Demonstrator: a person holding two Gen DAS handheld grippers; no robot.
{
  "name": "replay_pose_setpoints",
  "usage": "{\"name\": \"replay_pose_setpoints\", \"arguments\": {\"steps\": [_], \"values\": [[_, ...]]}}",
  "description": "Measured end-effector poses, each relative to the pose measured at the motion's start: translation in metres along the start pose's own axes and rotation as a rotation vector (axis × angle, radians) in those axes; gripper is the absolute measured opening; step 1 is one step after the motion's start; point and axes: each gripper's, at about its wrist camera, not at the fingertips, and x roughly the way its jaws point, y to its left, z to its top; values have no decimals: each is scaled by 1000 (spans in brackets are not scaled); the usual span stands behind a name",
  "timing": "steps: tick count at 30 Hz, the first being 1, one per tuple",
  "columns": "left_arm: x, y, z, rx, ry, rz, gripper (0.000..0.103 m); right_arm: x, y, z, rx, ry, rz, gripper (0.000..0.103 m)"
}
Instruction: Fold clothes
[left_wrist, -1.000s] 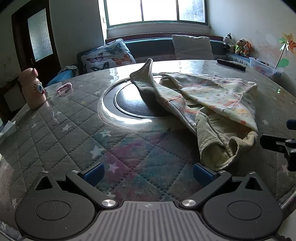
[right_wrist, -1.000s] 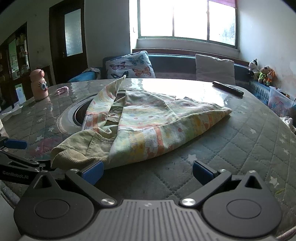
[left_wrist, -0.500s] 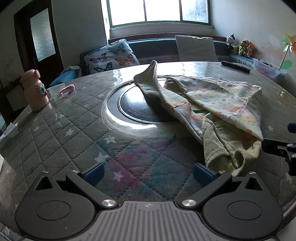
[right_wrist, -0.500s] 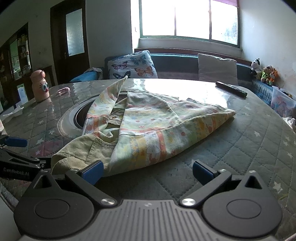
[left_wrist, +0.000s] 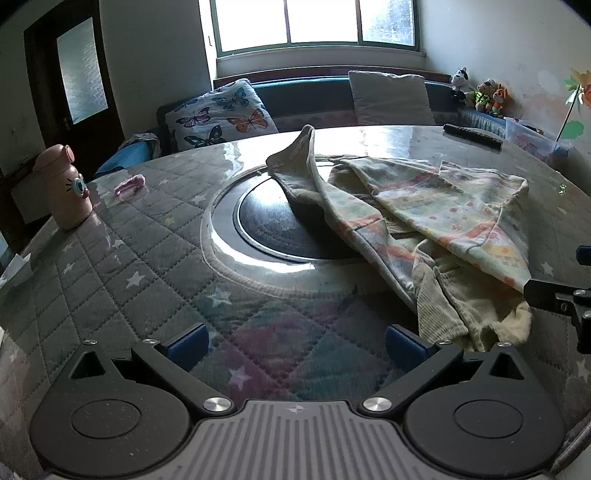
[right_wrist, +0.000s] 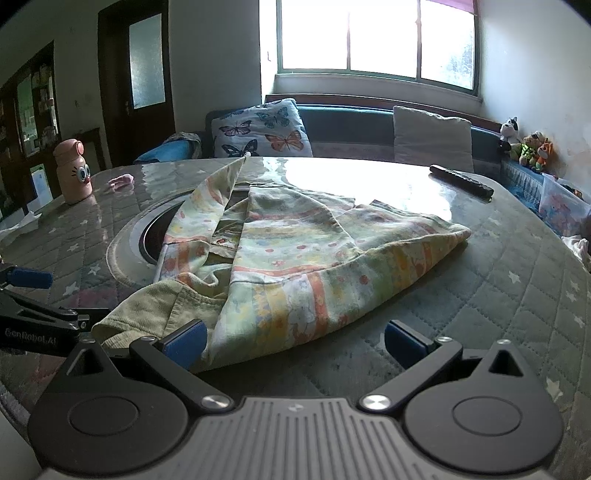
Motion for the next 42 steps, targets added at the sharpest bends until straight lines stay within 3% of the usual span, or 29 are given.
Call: {"name": "replay_pose_setpoints", "arguments": {"steps": [28, 38, 42], "values": [[38, 1, 40, 36, 19, -7, 103, 37, 13, 20, -119, 62, 45, 103], [56, -3, 64, 61, 3, -5, 103, 52, 11, 46, -152, 49, 56, 102], [68, -4, 78, 62, 2, 1, 100, 64, 7, 60, -156, 43, 62, 97]]}}
